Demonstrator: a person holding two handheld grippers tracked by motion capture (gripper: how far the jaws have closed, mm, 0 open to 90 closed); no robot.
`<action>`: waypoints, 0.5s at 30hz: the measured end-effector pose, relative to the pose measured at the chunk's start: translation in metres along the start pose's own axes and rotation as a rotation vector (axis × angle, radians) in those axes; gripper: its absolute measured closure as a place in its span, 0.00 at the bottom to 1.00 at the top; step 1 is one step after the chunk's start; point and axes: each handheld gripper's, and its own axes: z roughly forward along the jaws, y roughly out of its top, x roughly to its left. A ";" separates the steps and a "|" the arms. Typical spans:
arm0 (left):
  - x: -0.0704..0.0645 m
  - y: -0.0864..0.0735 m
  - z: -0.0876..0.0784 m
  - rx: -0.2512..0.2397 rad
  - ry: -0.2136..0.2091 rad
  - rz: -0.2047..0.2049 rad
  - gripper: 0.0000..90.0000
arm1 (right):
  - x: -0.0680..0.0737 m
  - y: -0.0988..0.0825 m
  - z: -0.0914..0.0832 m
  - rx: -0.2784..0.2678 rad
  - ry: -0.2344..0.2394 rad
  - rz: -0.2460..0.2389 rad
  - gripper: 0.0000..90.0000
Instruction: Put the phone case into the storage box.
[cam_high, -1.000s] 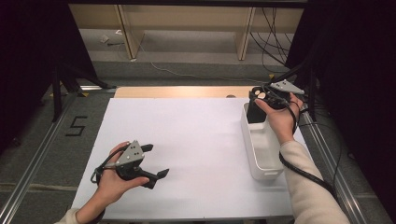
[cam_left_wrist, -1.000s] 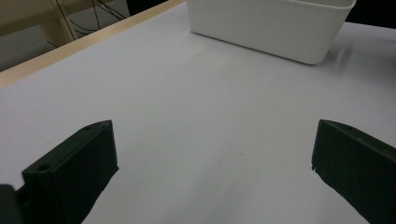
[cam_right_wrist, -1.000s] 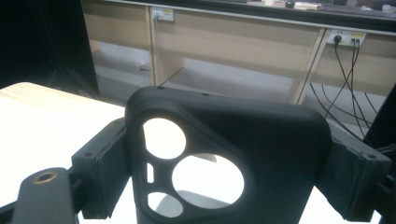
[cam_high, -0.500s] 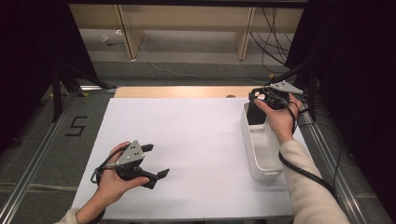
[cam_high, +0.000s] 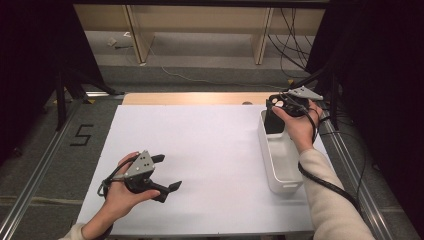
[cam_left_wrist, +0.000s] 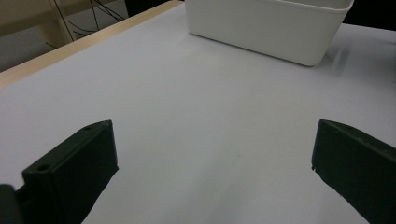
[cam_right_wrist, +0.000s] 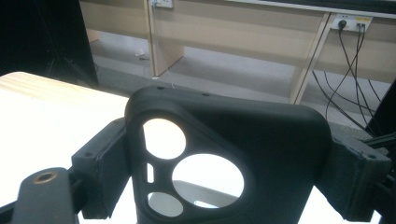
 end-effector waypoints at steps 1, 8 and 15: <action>0.000 0.000 0.000 0.000 0.000 0.000 0.00 | 0.000 0.000 0.001 -0.003 0.000 -0.001 0.18; 0.000 0.000 0.000 -0.002 -0.002 -0.001 0.00 | 0.000 -0.001 0.003 0.003 -0.001 0.004 0.18; 0.000 0.000 0.000 -0.001 0.002 -0.001 0.00 | -0.002 -0.005 0.004 0.019 -0.003 0.010 0.17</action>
